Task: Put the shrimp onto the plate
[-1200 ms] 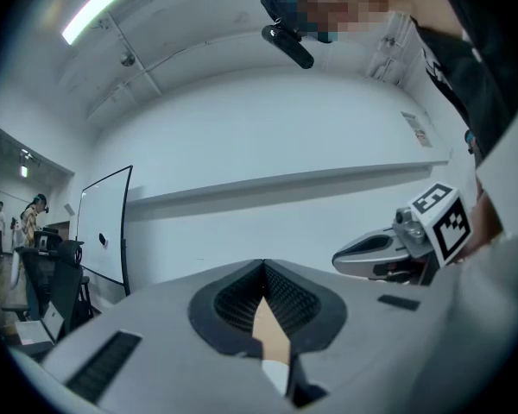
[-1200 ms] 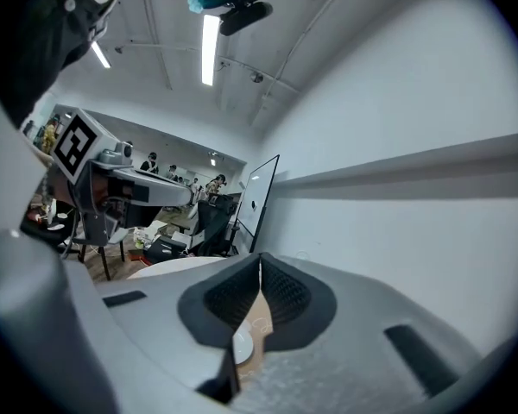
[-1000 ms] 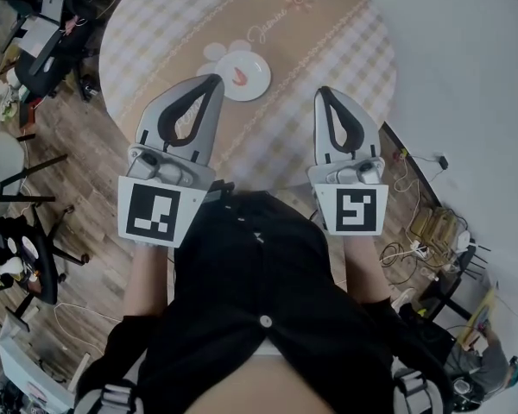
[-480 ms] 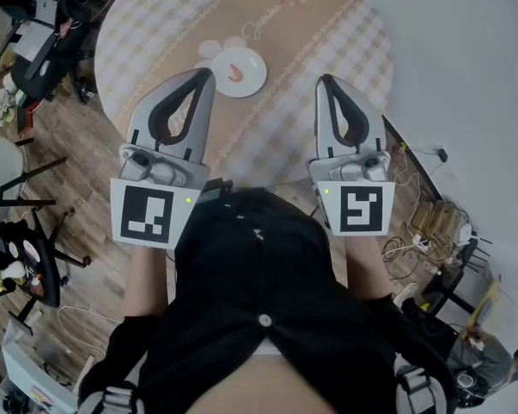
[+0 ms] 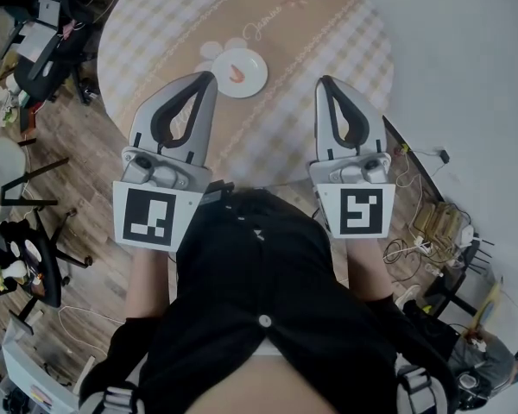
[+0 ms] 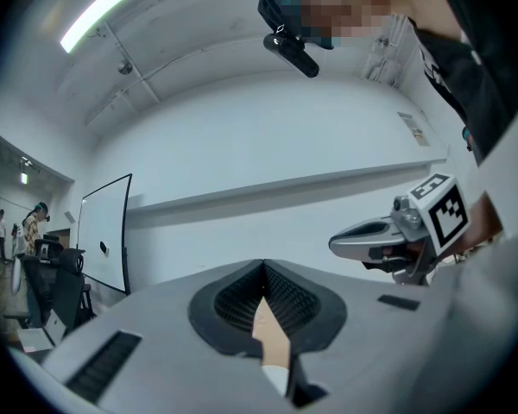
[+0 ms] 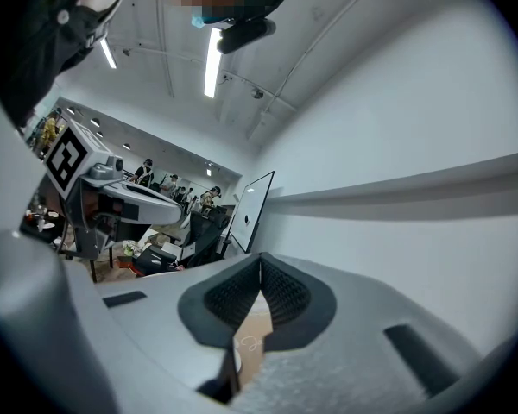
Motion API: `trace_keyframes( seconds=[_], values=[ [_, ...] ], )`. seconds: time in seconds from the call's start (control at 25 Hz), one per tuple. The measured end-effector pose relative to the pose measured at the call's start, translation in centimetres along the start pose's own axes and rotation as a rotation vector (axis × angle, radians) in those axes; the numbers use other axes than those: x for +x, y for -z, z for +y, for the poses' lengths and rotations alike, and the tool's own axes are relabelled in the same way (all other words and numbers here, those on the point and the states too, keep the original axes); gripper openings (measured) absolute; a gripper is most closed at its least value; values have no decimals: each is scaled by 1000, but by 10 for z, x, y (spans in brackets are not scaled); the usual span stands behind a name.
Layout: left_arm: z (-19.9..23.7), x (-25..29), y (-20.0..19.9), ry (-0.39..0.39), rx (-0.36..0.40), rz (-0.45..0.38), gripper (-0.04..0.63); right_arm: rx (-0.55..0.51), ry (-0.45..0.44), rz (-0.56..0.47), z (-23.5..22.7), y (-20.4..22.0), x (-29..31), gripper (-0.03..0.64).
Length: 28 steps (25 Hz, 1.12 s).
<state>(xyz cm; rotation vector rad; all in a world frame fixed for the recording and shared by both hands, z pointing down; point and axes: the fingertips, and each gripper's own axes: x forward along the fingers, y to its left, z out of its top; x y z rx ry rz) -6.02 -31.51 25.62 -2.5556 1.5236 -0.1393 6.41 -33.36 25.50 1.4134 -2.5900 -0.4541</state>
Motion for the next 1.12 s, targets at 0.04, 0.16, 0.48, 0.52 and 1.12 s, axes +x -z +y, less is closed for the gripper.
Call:
trace_keyframes(
  seconds=[0.04,0.16,0.48,0.52,1.12],
  values=[
    [0,0,0,0,-1,-1,3,-1,-2,0,0,0,0,2],
    [-1,-2,-1,-2,-3,-1,3,-2,-4,5,1,0,-1,2],
    [-2,-3,-1,-8,-1,-2,3,6,-17,4,6,1,0,2],
    [-2,-3,-1,-8,-2,-1,3,6,-18,6,7,2,0,2],
    [3,-7,0,-13,2,10,3,24,-42,15,16,6,5,2]
  ],
)
